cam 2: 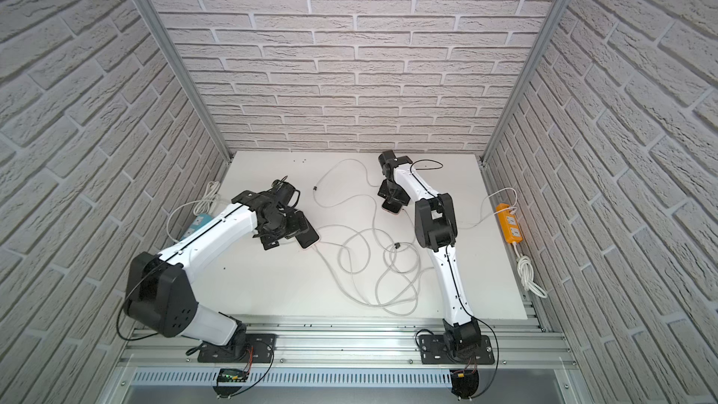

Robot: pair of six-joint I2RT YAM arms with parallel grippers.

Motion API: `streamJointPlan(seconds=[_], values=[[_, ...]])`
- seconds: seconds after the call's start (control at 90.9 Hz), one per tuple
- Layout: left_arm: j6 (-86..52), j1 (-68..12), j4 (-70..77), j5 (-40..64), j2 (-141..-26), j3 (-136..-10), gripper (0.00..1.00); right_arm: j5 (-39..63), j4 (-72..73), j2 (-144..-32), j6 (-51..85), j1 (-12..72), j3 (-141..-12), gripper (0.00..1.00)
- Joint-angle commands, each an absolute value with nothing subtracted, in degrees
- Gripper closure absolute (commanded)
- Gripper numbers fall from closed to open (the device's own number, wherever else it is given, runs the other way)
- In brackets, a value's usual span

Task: Plug the charging cable into the phone
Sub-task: Pick up the phone at the center of the board, then adjust the charging cable at the center of the board.

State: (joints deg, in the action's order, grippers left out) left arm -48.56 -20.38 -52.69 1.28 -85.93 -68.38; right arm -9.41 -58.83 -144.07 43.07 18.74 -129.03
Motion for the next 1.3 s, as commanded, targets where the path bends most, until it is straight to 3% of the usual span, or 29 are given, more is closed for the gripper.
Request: streamJointPlan(seconds=[0.0,0.132,0.286,0.473,0.737,0.979,1.111,1.287], values=[[-48.4,-20.6,-53.4,1.6,-84.6,-68.0,0.02,-7.6,-60.3,-146.9,40.9,18.3,-130.0,0.34],[-48.4,-20.6,-53.5,1.7,-83.7,-68.5,0.03,-6.2,-59.7,-147.2,36.8,18.4,-131.4,0.58],[-48.7,-20.3,-52.5,3.7,-83.0,-69.1,0.05,-4.2,-56.0,-141.3,30.3,19.9,-129.3,0.69],[-50.6,-19.7,-50.0,7.5,-82.4,-70.7,0.13,0.8,-50.7,-127.4,21.1,23.9,-122.4,0.72],[-53.0,-17.4,-42.6,16.7,-79.5,-72.6,0.18,18.2,-37.2,-103.5,14.5,28.6,-96.4,0.76],[-55.3,-18.9,-37.6,18.7,-75.2,-73.1,0.2,28.3,-29.7,-90.2,12.6,33.4,-80.5,0.76],[-55.9,-22.0,-36.0,18.3,-75.5,-73.3,0.21,27.7,-29.3,-87.7,12.3,35.0,-77.3,0.76],[-55.5,-23.7,-39.5,16.1,-79.1,-73.8,0.23,18.5,-38.4,-91.2,15.0,35.0,-81.2,0.77]])
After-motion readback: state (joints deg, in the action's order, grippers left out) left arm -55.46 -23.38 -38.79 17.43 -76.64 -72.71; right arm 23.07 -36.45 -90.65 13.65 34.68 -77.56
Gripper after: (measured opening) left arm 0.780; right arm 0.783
